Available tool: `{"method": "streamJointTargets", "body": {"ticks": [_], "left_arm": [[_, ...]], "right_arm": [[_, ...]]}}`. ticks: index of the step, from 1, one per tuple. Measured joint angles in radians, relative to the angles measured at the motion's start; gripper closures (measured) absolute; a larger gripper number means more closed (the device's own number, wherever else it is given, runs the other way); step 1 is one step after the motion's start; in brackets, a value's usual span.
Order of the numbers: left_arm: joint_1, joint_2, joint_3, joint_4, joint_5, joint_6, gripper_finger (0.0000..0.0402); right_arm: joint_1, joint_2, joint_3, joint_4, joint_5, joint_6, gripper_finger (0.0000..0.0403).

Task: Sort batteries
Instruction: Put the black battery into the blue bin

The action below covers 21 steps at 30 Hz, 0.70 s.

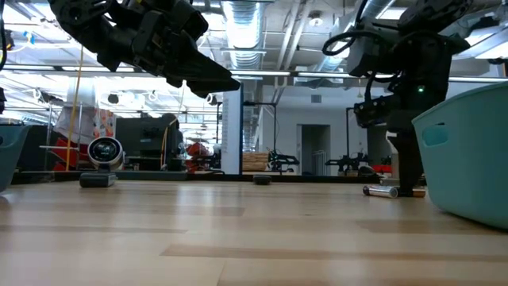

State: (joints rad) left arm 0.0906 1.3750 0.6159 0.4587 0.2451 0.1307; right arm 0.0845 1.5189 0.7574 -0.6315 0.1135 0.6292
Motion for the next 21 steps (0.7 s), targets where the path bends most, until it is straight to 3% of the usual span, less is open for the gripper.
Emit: {"method": "streamJointTargets", "body": {"ticks": [10, 21], "left_arm": [[0.000, 0.000, 0.000, -0.008, -0.061, 0.000, 0.0213], [0.000, 0.000, 0.000, -0.007, -0.062, 0.003, 0.0213]], "right_arm": [[-0.010, 0.110, 0.010, 0.021, 0.000, -0.073, 0.0230], [-0.008, 0.105, 0.006, 0.036, -0.006, -0.084, 0.0344]]}}
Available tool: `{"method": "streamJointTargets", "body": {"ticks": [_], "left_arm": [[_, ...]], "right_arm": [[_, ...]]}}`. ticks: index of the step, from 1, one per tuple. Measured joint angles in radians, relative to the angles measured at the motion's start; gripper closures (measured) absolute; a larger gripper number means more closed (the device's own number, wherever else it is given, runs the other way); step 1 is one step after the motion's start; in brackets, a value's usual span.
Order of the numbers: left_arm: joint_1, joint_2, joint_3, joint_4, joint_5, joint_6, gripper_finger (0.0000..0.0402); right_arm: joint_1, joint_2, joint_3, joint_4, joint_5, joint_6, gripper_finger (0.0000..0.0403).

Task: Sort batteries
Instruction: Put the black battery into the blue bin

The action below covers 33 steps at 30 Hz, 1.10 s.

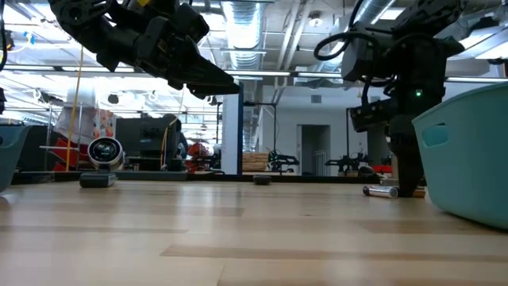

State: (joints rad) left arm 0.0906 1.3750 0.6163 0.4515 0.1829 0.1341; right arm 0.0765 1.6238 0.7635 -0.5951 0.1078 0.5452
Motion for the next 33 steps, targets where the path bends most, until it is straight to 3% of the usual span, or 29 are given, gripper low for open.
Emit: {"method": "streamJointTargets", "body": {"ticks": [8, 17, 28, 33], "left_arm": [[0.000, 0.000, 0.000, 0.000, -0.013, 0.000, 0.0213], [0.000, 0.000, 0.000, 0.001, -0.006, 0.003, 0.0213], [0.000, 0.000, 0.000, 0.007, -0.007, 0.003, 0.0213], [0.000, 0.000, 0.001, 0.047, -0.051, -0.013, 0.0213]], "right_arm": [[0.000, 0.002, 0.013, -0.014, -0.002, 0.002, 0.0373], [-0.011, 0.013, 0.108, -0.113, 0.013, -0.040, 0.0377], [-0.050, 0.009, 0.120, -0.124, 0.085, -0.047, 0.0377], [-0.080, 0.008, 0.159, -0.126, 0.130, -0.083, 0.0378]]}}
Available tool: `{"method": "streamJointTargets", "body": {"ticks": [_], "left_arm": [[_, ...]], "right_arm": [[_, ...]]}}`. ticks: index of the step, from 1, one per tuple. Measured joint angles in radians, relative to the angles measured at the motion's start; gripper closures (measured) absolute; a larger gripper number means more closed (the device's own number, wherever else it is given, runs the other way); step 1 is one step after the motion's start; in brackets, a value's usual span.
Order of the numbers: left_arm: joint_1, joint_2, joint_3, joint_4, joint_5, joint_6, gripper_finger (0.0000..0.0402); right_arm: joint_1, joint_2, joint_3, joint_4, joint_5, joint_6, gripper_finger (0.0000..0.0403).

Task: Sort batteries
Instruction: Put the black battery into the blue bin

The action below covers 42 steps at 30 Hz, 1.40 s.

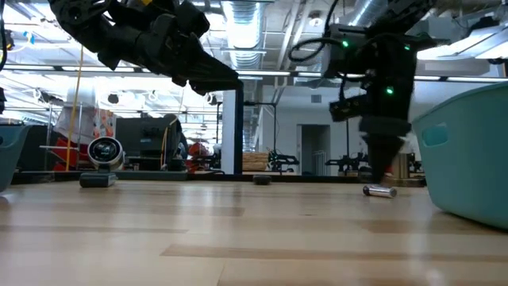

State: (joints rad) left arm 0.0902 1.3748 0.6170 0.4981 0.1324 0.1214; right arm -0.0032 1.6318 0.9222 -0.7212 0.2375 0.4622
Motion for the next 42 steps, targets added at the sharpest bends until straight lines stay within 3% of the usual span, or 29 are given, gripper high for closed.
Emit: {"method": "streamJointTargets", "body": {"ticks": [4, 10, 18, 24, 30, 36, 42], "left_arm": [[0.000, -0.002, 0.000, 0.018, -0.043, -0.011, 0.0213], [0.000, -0.087, 0.000, -0.014, -0.144, -0.012, 0.0213], [-0.005, -0.320, 0.000, -0.299, -0.277, 0.001, 0.0213], [-0.060, -0.491, -0.005, -0.428, -0.424, -0.008, 0.0213], [-0.102, -0.702, -0.087, -0.449, -0.559, -0.064, 0.0213], [-0.121, -0.893, -0.118, -0.564, -0.562, -0.126, 0.0213], [-0.150, -1.000, -0.118, -0.648, -0.560, -0.145, 0.0213]], "right_arm": [[-0.026, -0.001, 0.054, 0.050, 0.046, -0.074, 0.0378], [-0.063, -0.002, 0.082, 0.322, 0.053, -0.193, 0.0377], [-0.019, 0.050, 0.082, 0.684, 0.032, -0.329, 0.0377], [0.036, 0.184, 0.134, 0.890, 0.025, -0.339, 0.0377], [0.085, 0.354, 0.337, 0.953, 0.012, -0.391, 0.0376], [0.113, 0.527, 0.616, 0.958, -0.069, -0.451, 0.0376], [0.129, 0.718, 0.922, 0.955, -0.177, -0.461, 0.0376]]}}
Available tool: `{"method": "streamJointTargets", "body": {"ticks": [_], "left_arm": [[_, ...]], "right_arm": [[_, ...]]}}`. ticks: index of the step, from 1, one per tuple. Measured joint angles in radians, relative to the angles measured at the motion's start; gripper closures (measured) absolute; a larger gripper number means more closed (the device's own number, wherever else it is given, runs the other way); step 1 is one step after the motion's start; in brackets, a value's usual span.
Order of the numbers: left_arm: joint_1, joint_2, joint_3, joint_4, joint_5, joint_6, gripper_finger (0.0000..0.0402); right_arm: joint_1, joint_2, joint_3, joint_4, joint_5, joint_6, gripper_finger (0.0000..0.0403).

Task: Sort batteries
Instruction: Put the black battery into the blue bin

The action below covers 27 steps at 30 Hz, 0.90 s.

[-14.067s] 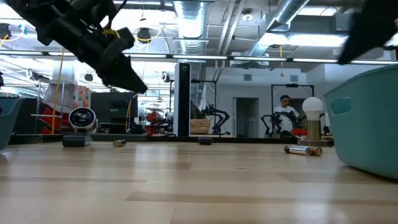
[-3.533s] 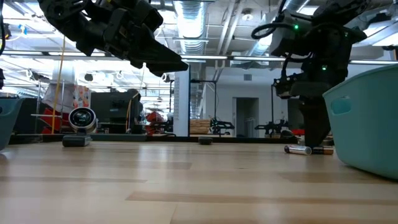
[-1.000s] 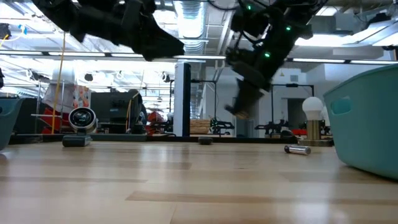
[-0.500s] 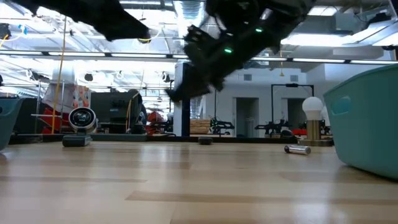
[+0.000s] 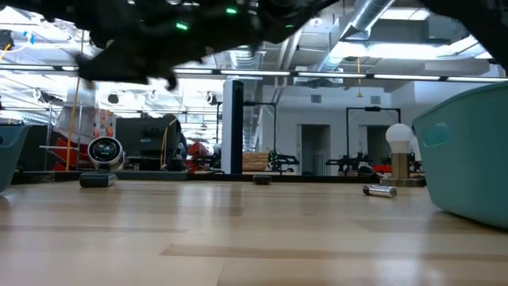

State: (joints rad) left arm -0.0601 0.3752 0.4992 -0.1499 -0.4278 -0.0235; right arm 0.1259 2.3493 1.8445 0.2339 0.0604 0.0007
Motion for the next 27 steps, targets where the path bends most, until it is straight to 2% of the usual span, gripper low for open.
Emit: {"method": "streamJointTargets", "body": {"ticks": [7, 11, 21, 27], "left_arm": [[-0.013, -0.032, 0.000, -0.019, 0.001, 0.023, 0.0213], [-0.013, -0.032, 0.000, -0.021, 0.001, 0.036, 0.0213], [-0.013, -0.037, 0.000, -0.019, 0.011, 0.037, 0.0213], [-0.013, -0.037, 0.000, -0.018, 0.012, 0.041, 0.0213]], "right_arm": [[0.027, 0.247, 0.360, -0.007, -0.099, 0.025, 0.0376], [0.026, 0.349, 0.499, -0.011, -0.116, 0.061, 0.0375], [0.016, 0.375, 0.489, 0.043, -0.111, 0.107, 0.0371], [0.007, 0.375, 0.489, 0.038, -0.102, 0.116, 0.0326]]}}
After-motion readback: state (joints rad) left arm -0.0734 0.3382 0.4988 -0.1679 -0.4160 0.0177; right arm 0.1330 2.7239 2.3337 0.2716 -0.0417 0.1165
